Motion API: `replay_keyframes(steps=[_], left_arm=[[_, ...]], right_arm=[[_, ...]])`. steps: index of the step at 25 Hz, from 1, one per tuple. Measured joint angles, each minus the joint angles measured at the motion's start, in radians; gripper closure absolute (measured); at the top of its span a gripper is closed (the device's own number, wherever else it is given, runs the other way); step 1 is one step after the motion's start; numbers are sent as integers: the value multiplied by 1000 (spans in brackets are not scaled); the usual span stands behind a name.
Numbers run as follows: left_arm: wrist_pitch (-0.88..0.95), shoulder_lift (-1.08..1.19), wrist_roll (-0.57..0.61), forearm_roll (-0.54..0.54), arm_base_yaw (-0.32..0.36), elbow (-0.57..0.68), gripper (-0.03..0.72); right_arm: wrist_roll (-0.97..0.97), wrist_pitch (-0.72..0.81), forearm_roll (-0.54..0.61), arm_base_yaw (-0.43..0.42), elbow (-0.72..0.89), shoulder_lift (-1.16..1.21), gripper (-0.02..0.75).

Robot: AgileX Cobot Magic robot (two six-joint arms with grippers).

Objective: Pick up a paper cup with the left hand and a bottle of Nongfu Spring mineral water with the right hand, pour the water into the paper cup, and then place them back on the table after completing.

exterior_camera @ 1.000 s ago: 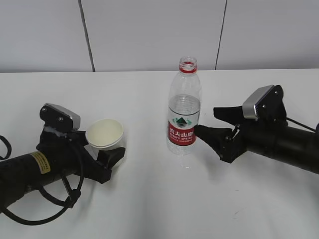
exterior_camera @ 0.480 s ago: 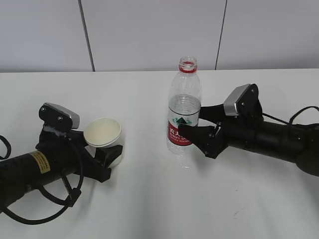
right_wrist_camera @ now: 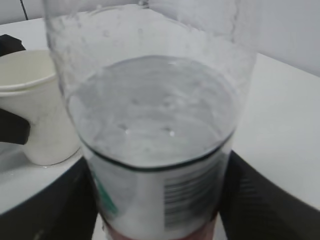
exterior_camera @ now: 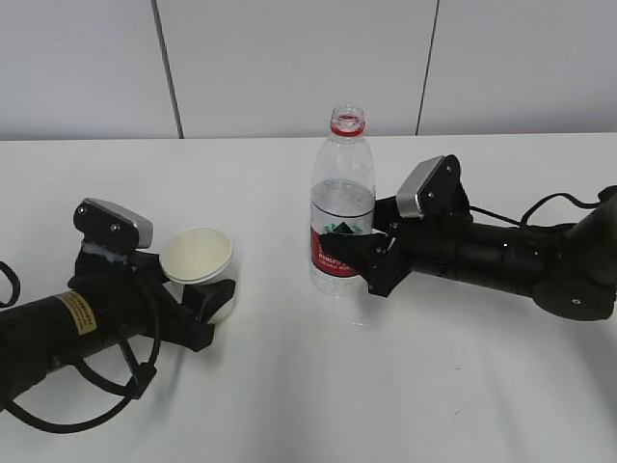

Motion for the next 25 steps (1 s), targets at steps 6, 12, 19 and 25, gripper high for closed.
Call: replay_keyframes(steps=[6,12,19,25], left_arm=[[77,-64,-10,6,0,0,207],[195,-143,-119,143,0,0,209],[244,-162,-142,208,10,0,246],[266,-193,-173,246,15,-9,270]], right_arm=[[-33,10,10,0,-12,2,350],[-94,94,-28,0,-98,5,358],[-142,213,-173,0,-225,9,359],[-154,304,-302,2,-316,11,360]])
